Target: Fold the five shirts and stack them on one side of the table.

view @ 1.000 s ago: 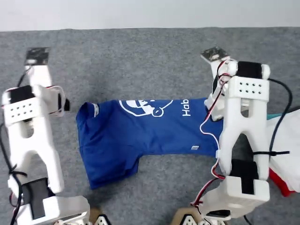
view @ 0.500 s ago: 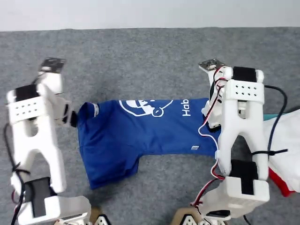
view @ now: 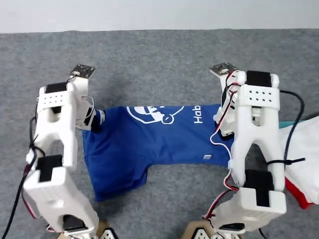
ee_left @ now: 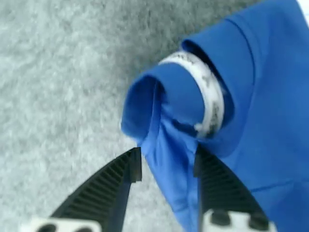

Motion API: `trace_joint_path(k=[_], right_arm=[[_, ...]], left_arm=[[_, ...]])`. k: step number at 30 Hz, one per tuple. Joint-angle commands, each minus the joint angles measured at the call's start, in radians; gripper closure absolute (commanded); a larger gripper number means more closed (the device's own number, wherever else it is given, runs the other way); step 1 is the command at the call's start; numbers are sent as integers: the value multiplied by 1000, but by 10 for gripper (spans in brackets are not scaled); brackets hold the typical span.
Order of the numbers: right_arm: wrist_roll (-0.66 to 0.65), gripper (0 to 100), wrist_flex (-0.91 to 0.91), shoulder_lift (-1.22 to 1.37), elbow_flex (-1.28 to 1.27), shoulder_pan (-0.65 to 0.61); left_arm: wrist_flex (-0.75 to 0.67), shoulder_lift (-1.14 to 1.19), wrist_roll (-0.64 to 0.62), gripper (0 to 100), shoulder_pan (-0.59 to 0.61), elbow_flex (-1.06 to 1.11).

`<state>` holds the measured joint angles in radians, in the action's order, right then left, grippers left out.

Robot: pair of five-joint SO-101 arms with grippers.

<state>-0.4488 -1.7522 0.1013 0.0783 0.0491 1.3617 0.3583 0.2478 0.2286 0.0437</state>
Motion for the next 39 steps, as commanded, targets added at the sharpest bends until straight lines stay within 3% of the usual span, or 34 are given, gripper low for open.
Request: trace_joint_path(k=[1, 6, 11, 17, 26, 32, 39], right_arm=[[11, 983, -39, -54, 6, 1], [11, 984, -39, -54, 6, 2], [11, 985, -39, -54, 6, 2], [11, 985, -39, -53, 6, 2], [11, 984, -39, -53, 5, 2], [11, 983, -39, -54, 5, 2], [11, 983, -39, -54, 5, 2]], left_arm=[[-11, 52, 9, 815, -8, -90], [-14, 138, 9, 824, -11, -150], [0, 170, 14, 933, -11, -182], [110, 170, 17, 985, -9, -254], [222, 170, 72, 978, 9, -367], [284, 170, 72, 872, 64, -418], [313, 172, 120, 863, 84, -418]])
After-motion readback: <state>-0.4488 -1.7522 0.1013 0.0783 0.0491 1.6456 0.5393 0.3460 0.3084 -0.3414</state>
